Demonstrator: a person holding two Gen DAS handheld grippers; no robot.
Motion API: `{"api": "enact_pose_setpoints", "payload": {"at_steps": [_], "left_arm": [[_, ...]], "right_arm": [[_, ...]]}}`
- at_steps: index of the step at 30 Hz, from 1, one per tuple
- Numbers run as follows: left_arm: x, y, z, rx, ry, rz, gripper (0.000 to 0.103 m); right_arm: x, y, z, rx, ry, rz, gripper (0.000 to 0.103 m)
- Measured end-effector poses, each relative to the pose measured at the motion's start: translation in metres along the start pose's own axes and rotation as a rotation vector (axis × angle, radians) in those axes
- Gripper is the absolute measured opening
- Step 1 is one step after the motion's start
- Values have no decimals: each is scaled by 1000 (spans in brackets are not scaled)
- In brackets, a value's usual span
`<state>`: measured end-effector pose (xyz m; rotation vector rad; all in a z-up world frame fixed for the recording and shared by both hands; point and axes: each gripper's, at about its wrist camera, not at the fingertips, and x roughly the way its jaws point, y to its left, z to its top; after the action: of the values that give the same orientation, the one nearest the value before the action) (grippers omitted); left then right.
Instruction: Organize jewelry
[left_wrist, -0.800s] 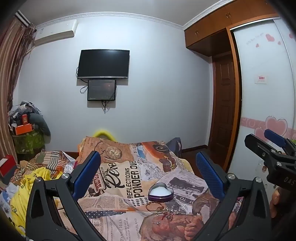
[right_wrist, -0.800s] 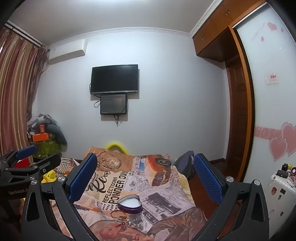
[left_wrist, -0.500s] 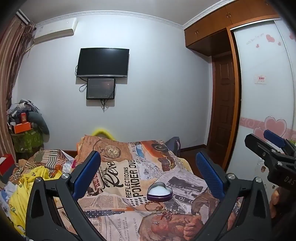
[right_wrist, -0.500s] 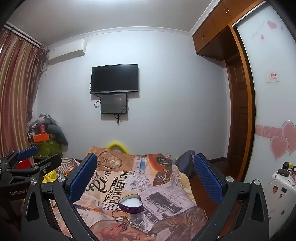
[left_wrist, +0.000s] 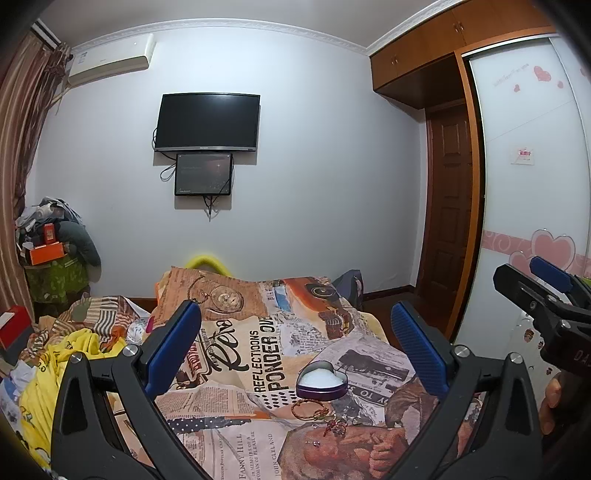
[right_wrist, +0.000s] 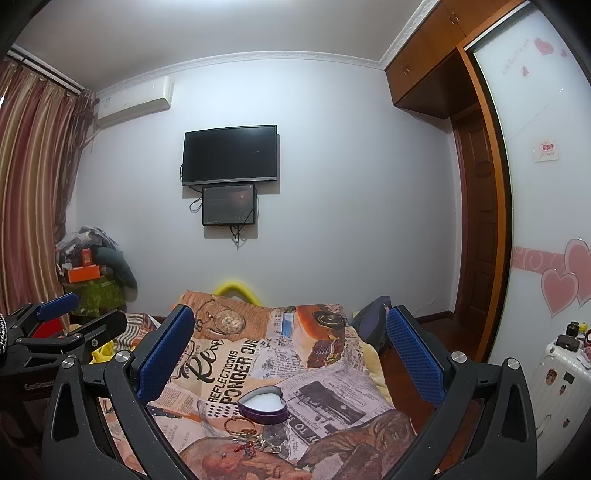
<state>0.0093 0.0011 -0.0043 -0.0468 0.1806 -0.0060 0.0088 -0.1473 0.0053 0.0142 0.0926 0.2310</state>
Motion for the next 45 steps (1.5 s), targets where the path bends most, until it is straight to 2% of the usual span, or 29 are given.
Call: {"api": "enact_pose_setpoints", "payload": {"at_steps": [45], "left_arm": [[1,-2,-2,3,3,0,103]], "right_arm": [[4,-2,-4,9,16,4,103]]}}
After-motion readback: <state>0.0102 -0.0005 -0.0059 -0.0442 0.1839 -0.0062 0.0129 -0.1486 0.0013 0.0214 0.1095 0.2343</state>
